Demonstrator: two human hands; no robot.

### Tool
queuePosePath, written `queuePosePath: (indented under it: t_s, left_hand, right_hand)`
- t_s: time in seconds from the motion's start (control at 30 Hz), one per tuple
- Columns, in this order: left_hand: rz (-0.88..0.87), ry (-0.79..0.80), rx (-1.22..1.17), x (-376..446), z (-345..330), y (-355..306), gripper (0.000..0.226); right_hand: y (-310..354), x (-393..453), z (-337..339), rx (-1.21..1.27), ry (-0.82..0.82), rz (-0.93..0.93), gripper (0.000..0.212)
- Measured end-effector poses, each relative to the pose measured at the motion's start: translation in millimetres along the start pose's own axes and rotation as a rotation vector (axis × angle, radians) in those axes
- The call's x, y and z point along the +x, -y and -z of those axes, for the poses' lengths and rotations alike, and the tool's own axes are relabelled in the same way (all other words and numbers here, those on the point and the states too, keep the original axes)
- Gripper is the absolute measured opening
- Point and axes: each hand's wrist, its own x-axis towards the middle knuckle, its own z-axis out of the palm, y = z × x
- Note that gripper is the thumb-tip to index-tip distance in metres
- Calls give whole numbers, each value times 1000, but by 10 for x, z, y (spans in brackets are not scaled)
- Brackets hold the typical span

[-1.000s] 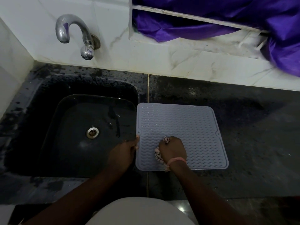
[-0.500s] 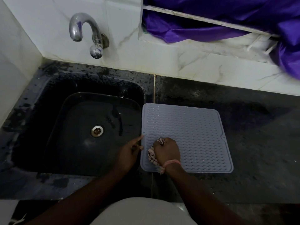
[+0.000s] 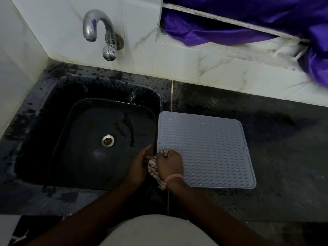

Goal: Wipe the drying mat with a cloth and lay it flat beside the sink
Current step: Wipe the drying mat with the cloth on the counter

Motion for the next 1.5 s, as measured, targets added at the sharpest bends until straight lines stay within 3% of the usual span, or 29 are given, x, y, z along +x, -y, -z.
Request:
queuePosePath:
  t_s: [0.17,0.3,0.43,0.53,0.6,0.77,0.9,1.0,1.1,1.23,1.3,1.4,1.5]
  left_hand:
    - [105,-96,-224,-52,-27,2,36]
    - [102,-26,-172,-34,-7,90,45]
    - [31,-60,35,45,-25,78,38]
    - [-34,-16,192,89,-64,65,42]
    - [-17,-21,186,62,-94,41,41]
    - [-30,-92,134,32,-110,37,41]
    - [25,-61,105,51,-80,24,38]
    - [48,-41,37,61,-64,16,37]
    - [68,-16,2,66,-41,37,38]
    - [52,-4,-10,28,-31,36,40]
    - [58,-10,-6,-2,-37,36,31]
    - [70,-17,0,-13,-30,58,30]
    - [58,-55,35,-27,-55,13,34]
  right_hand:
    - [41,-53,-70,339,312,-125,22]
    - [-42,-66,52,329,296,-74,22]
    - [-134,78,441,377,104,-85,20]
    - [-365,203,746,144,-139,4,24]
    - [-444,254,870,-56,-215,84,26]
    - [-282,247,644,-436,-36,15,30]
    - [-148,117,302,-441,-52,64,31]
    - [-115,119,261,-331,-29,20,28]
    - [-21,177,277,-127,123,-6,26]
    - [65,254,285,302,420,-269,14]
    - [4,297,379,475,449,-341,25]
    - [-138,381,688,535,265,-321,28]
    - [-290,432,990,295,-6,-198,26]
